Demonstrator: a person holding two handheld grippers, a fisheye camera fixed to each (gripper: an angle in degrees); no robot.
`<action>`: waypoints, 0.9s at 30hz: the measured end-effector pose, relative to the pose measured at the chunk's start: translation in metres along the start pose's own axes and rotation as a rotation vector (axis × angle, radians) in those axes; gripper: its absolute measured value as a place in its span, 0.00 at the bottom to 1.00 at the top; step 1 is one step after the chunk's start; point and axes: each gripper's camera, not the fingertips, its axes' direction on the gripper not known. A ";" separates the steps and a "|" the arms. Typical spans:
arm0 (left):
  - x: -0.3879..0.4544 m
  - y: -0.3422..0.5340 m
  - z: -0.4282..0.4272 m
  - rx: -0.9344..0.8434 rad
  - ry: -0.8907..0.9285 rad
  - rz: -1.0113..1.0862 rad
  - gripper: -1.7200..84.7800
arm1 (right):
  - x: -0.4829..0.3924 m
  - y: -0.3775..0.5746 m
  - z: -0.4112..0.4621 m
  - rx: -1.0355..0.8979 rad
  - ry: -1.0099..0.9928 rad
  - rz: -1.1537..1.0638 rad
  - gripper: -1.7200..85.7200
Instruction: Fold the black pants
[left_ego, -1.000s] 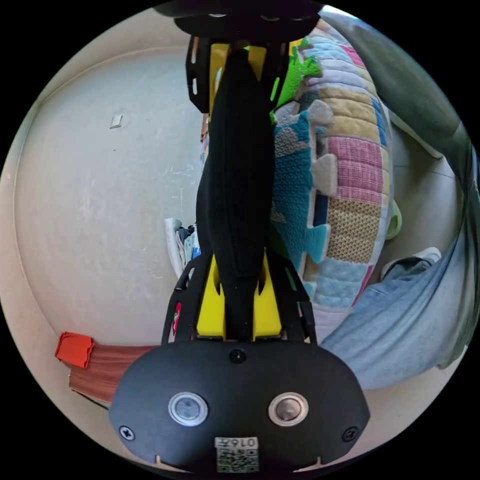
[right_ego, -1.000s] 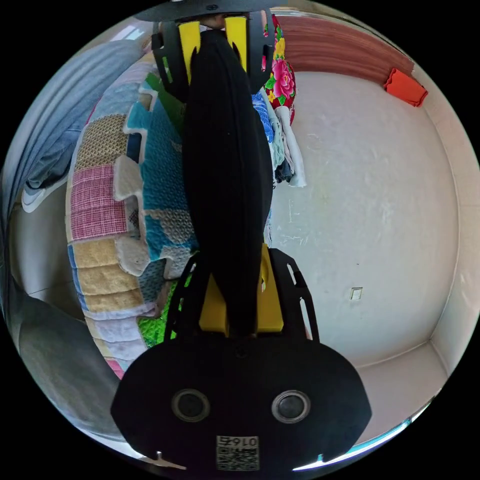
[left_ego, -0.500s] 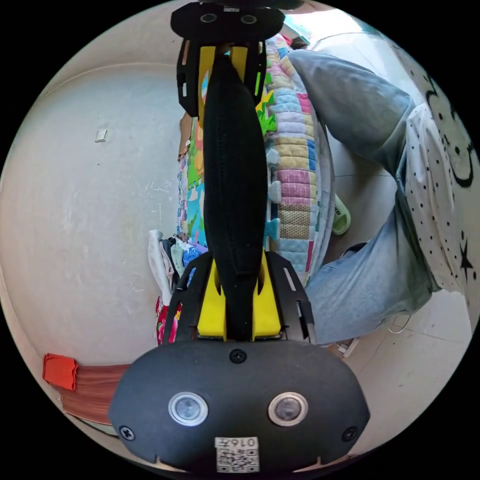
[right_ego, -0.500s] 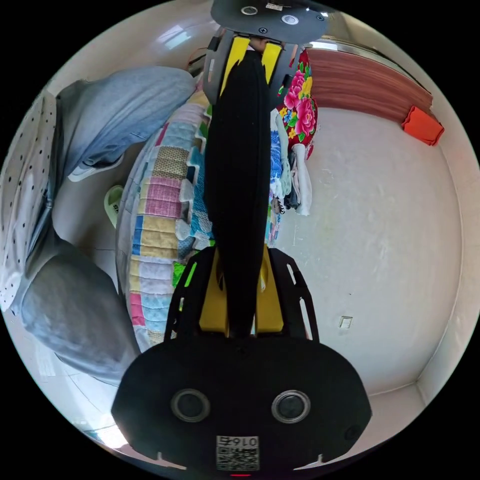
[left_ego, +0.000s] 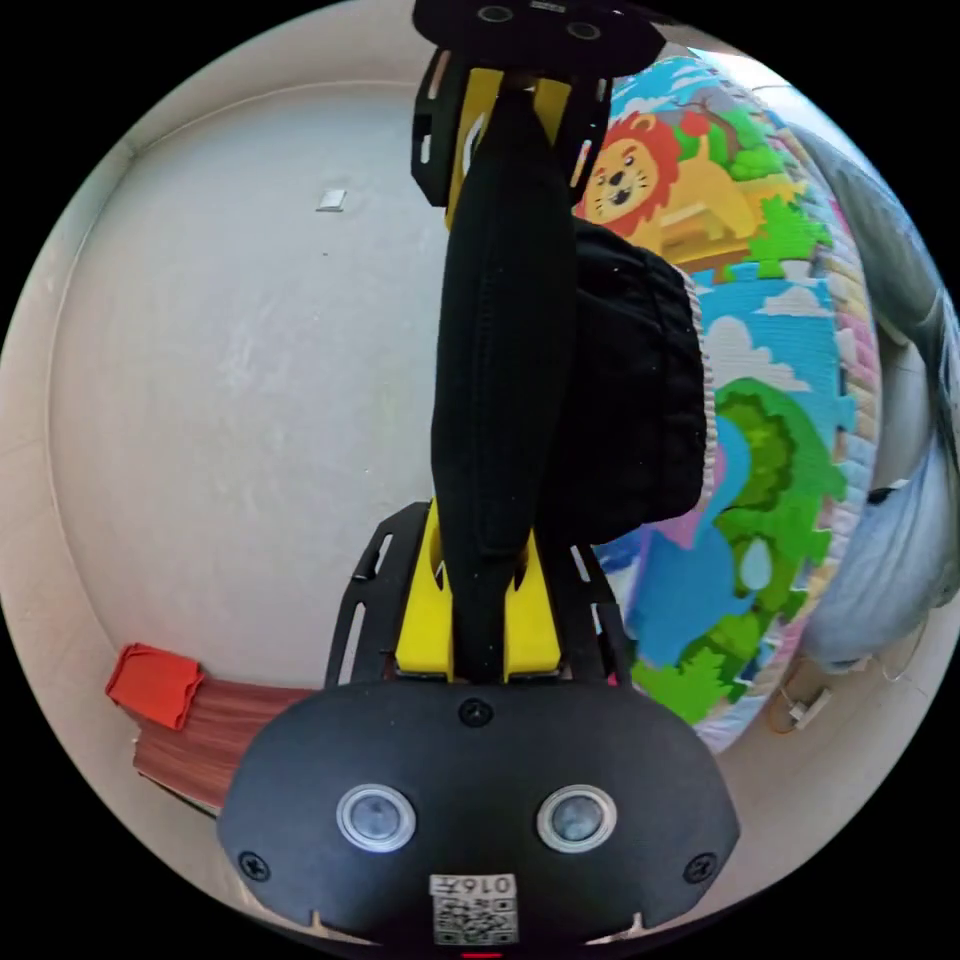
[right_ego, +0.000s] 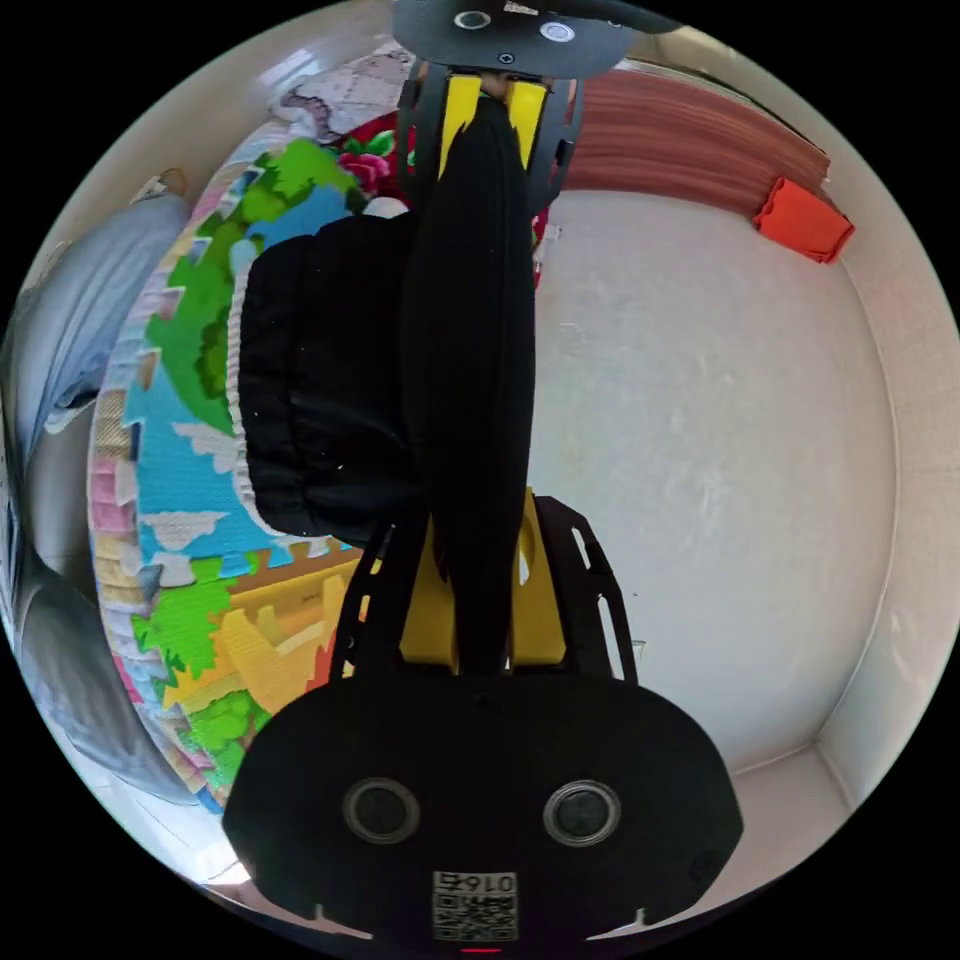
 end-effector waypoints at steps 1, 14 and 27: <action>-0.009 0.005 0.012 -0.002 -0.055 0.013 0.09 | 0.028 -0.018 0.016 -0.009 0.029 0.055 0.11; 0.114 0.162 0.293 -0.149 0.016 0.093 0.10 | -0.056 -0.242 0.216 -0.172 0.334 -0.175 0.10; 0.168 0.219 0.329 -0.158 0.042 0.090 0.13 | -0.063 -0.228 0.246 -0.193 0.127 -0.180 0.11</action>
